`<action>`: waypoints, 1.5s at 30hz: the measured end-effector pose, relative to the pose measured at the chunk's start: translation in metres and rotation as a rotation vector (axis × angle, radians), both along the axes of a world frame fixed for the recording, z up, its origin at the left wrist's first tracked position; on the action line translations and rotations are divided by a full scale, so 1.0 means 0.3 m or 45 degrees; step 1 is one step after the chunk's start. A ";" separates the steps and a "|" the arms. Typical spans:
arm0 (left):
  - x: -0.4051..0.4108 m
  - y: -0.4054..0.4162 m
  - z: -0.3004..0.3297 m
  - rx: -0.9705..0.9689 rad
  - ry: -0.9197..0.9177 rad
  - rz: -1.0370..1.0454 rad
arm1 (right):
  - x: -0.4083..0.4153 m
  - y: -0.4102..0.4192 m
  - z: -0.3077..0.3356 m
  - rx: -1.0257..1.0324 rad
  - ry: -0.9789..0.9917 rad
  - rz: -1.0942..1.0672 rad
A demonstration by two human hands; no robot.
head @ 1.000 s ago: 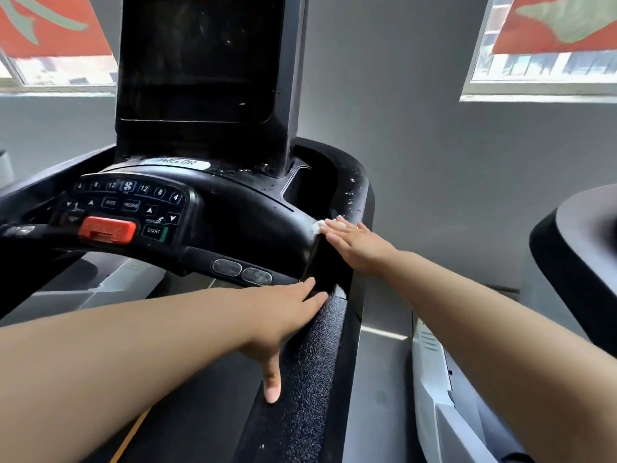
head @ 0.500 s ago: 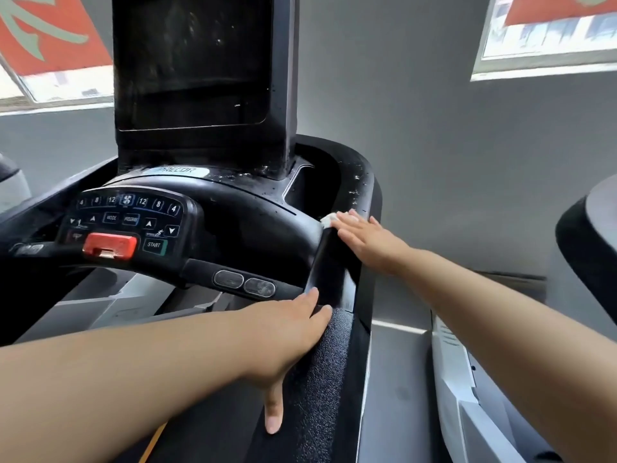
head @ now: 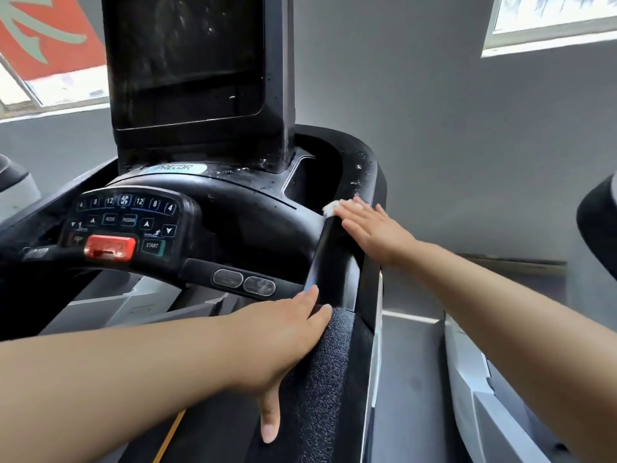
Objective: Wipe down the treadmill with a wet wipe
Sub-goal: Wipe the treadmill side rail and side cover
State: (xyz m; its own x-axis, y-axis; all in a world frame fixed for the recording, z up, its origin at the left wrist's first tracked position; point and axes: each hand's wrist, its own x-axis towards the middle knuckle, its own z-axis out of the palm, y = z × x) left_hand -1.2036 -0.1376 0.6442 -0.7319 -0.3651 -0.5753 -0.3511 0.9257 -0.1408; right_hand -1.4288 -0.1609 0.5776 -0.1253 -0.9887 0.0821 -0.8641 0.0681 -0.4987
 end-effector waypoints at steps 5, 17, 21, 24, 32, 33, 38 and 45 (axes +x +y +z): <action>0.002 -0.003 -0.008 -0.018 -0.048 0.013 | -0.014 -0.068 0.020 -0.062 -0.322 -0.221; 0.000 -0.001 -0.001 -0.012 -0.026 -0.005 | 0.096 0.155 -0.059 -0.180 -0.180 0.131; -0.007 0.001 -0.002 -0.052 -0.059 0.024 | 0.021 0.006 -0.010 -0.128 -0.474 -0.192; -0.005 -0.003 -0.004 -0.066 -0.101 0.017 | 0.068 0.037 -0.027 -0.279 -0.716 -0.181; -0.075 -0.066 0.083 0.049 0.145 0.024 | 0.352 0.361 -0.217 -0.427 -0.767 -0.004; -0.092 -0.075 0.089 0.030 0.168 0.002 | 0.389 0.404 -0.222 -0.441 -0.762 0.017; -0.138 -0.078 0.062 -0.088 0.215 0.034 | 0.409 0.434 -0.191 -0.444 -0.854 0.027; -0.167 -0.083 0.066 -0.043 -0.006 0.067 | 0.247 0.272 -0.230 -0.329 -1.165 -0.223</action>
